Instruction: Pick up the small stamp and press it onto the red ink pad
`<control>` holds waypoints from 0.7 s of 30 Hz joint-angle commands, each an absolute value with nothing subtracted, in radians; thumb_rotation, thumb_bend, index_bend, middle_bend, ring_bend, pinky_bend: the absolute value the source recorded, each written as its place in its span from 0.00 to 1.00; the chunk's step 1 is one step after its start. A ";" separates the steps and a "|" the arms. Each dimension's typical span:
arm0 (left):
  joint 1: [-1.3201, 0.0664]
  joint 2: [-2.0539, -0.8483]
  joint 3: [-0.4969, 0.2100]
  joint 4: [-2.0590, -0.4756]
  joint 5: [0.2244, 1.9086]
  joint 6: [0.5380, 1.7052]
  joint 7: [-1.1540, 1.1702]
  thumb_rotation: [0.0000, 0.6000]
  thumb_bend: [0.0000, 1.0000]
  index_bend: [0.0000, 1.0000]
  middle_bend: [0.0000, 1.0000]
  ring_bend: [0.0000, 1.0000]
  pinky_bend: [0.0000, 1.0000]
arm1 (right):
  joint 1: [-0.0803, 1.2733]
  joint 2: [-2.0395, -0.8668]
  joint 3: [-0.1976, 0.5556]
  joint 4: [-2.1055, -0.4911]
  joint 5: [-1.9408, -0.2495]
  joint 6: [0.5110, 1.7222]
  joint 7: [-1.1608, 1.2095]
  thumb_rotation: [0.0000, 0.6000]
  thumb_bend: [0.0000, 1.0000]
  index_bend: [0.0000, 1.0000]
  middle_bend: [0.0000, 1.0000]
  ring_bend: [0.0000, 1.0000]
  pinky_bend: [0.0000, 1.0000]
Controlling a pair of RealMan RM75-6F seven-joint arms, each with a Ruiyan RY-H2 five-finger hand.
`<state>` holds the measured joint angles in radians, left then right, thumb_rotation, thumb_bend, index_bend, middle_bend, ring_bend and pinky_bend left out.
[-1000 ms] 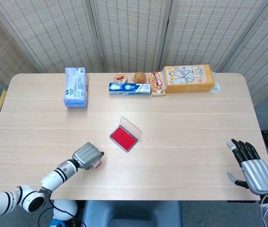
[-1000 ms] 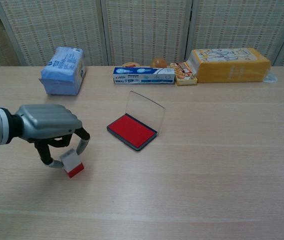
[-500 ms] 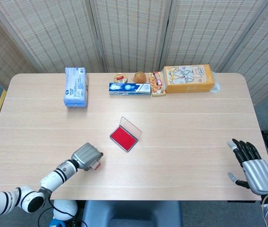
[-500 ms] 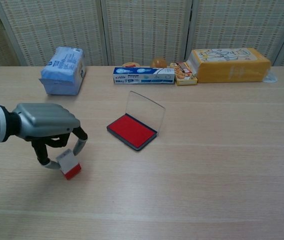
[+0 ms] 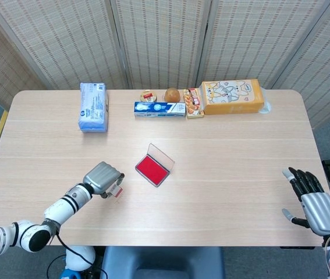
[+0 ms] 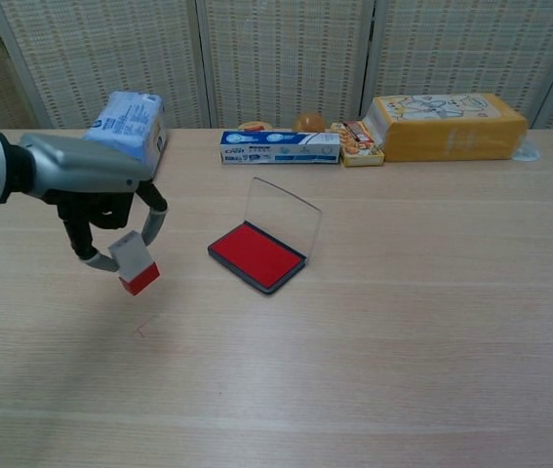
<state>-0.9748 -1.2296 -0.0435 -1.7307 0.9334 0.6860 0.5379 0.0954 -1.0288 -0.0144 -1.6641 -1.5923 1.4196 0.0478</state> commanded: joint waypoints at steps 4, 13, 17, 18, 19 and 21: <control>-1.071 -1.252 -0.060 -1.729 0.815 0.670 0.590 1.00 0.32 0.69 1.00 1.00 0.94 | 0.093 -1.022 -0.017 -1.659 -1.606 1.432 0.070 1.00 0.25 0.00 0.00 0.00 0.00; -1.215 -1.324 -0.071 -1.673 0.658 0.657 0.640 1.00 0.32 0.69 1.00 1.00 0.94 | 0.091 -1.000 -0.009 -1.649 -1.586 1.435 0.146 1.00 0.25 0.00 0.00 0.00 0.00; -1.265 -1.341 -0.069 -1.633 0.605 0.633 0.636 1.00 0.32 0.69 1.00 1.00 0.94 | 0.084 -0.987 -0.003 -1.645 -1.582 1.452 0.187 1.00 0.25 0.00 0.00 0.00 0.00; -1.277 -1.347 -0.069 -1.620 0.592 0.628 0.635 1.00 0.32 0.69 1.00 1.00 0.94 | 0.083 -0.985 -0.001 -1.642 -1.582 1.456 0.195 1.00 0.25 0.00 0.00 0.00 0.00; -1.293 -1.355 -0.068 -1.602 0.573 0.620 0.631 1.00 0.32 0.69 1.00 1.00 0.94 | 0.082 -0.982 0.000 -1.639 -1.581 1.459 0.208 1.00 0.25 0.00 0.00 0.00 0.00; -1.321 -1.373 -0.065 -1.569 0.543 0.600 0.624 1.00 0.32 0.69 1.00 1.00 0.94 | 0.080 -0.977 0.002 -1.633 -1.579 1.463 0.230 1.00 0.25 0.00 0.00 0.00 0.00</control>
<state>-1.2965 -1.3553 -0.0677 -1.5960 0.5687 0.6190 0.6308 0.0823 -0.9824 -0.0007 -1.6388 -1.5810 1.4576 0.2165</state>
